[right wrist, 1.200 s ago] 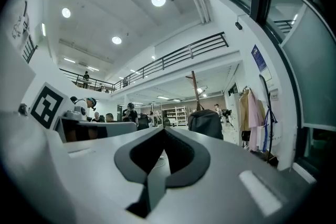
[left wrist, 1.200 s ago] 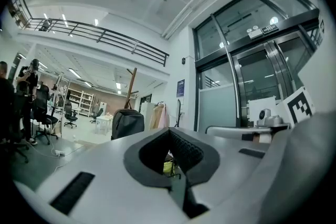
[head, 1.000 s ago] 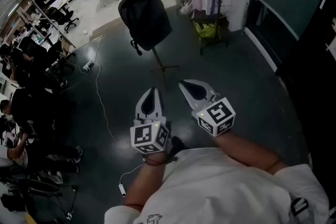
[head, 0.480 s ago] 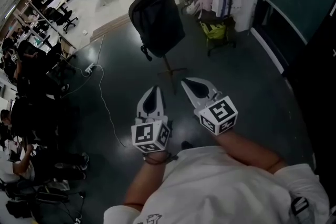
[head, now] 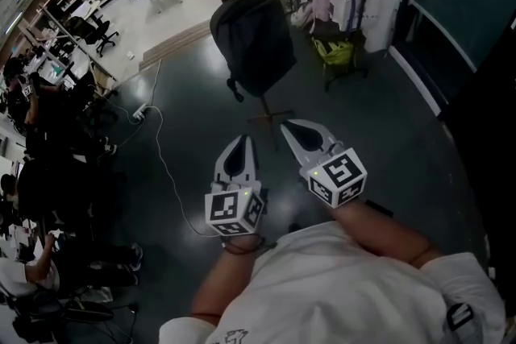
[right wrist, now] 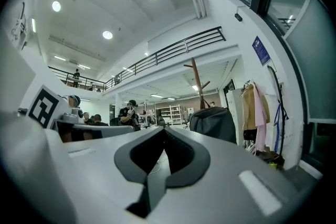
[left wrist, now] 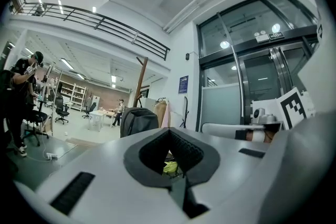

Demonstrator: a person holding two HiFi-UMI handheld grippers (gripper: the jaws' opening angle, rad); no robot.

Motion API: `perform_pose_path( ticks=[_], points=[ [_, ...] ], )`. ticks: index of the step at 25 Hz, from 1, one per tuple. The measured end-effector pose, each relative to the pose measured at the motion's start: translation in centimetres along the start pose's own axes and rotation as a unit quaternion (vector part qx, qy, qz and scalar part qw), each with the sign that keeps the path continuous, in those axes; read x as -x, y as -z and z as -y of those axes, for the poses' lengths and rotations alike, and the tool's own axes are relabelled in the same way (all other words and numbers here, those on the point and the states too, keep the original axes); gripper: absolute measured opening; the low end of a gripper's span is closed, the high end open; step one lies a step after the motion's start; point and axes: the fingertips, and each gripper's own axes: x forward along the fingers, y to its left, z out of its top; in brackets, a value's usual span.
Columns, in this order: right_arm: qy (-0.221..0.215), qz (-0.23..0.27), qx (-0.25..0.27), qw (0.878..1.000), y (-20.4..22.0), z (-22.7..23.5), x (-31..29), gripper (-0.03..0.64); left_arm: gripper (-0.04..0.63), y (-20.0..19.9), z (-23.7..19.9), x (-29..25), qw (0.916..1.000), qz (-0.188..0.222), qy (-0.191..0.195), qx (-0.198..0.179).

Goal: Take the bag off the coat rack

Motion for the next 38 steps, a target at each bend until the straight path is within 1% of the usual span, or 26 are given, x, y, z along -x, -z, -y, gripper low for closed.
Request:
perform_pose_path(
  ticks=[5, 9, 16, 20, 27, 34, 38],
  points=[
    [0.001, 0.0, -0.005, 1.0, 0.1, 0.4, -1.2, -0.002, 0.006, 0.0, -1.2, -0.5, 1.0, -0.002, 0.0, 0.005],
    [-0.003, 0.001, -0.011, 1.0, 0.1, 1.0, -1.8, -0.001, 0.006, 0.3, -1.9, -0.6, 0.9998, -0.001, -0.01, 0.015],
    [-0.026, 0.005, -0.015, 1.0, -0.5, 2.3, -4.4, -0.002, 0.006, -0.4, -3.1, -2.4, 0.9996, 0.002, -0.026, 0.009],
    [-0.046, 0.0, -0.025, 0.999, -0.4, 3.6, -6.0, -0.002, 0.006, 0.0, -3.3, -4.4, 0.9994, -0.006, -0.034, 0.007],
    [-0.061, 0.005, -0.024, 0.998, -1.0, 7.9, -8.1, -0.002, 0.006, -0.3, -3.2, -9.1, 0.9988, 0.0, -0.049, 0.006],
    [-0.074, 0.006, -0.022, 0.997, -2.1, 13.9, -10.5, -0.002, 0.006, -0.4, -2.5, -15.3, 0.9982, 0.004, -0.059, 0.009],
    [-0.09, 0.006, -0.016, 0.996, -2.5, 16.9, -12.2, -0.002, 0.006, -0.6, -3.0, -18.8, 0.9971, 0.011, -0.074, 0.011]
  ],
)
